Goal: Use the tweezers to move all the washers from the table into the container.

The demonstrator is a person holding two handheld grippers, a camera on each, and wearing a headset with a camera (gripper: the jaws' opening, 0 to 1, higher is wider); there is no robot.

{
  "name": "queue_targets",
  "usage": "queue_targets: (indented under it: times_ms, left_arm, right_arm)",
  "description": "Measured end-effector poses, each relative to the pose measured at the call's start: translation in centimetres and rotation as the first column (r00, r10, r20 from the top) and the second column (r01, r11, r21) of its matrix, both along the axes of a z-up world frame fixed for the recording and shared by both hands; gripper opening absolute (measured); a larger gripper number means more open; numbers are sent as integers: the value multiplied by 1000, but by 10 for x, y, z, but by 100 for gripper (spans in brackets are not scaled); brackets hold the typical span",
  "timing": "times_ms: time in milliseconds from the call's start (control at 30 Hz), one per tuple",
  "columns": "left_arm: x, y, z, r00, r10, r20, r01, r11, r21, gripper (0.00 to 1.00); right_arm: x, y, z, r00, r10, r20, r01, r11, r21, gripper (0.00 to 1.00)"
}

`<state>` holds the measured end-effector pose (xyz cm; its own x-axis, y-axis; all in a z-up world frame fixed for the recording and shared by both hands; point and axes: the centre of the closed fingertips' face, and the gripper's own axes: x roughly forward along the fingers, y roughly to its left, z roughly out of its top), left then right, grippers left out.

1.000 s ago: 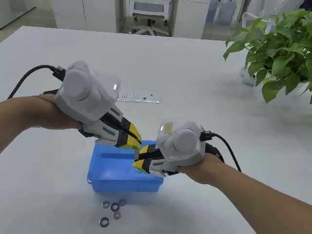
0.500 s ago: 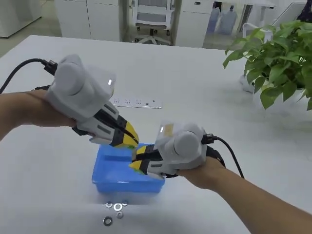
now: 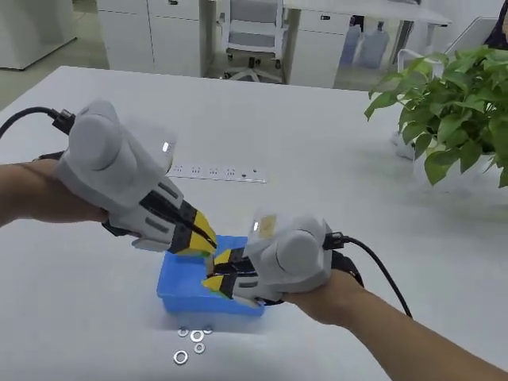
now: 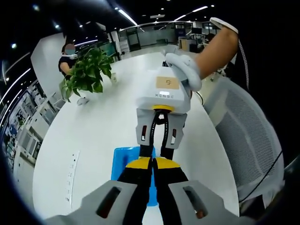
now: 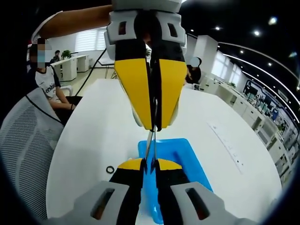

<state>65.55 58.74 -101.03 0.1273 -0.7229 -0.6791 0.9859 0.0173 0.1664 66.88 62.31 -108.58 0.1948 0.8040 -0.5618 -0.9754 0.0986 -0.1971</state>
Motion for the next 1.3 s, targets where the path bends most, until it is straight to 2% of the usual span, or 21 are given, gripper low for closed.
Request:
queue_targets:
  times_ms: [667,1300]
  left_arm:
    - [-34,9,-34,999,11,-51,-10,1000,12,5]
    - [-45,12,-57,996,11,-90,-9,1000,21,5]
  right_arm:
    - [-37,5,-35,998,50,-40,-51,998,-36,11]
    - [-51,7,-58,995,70,-73,-74,996,-56,12]
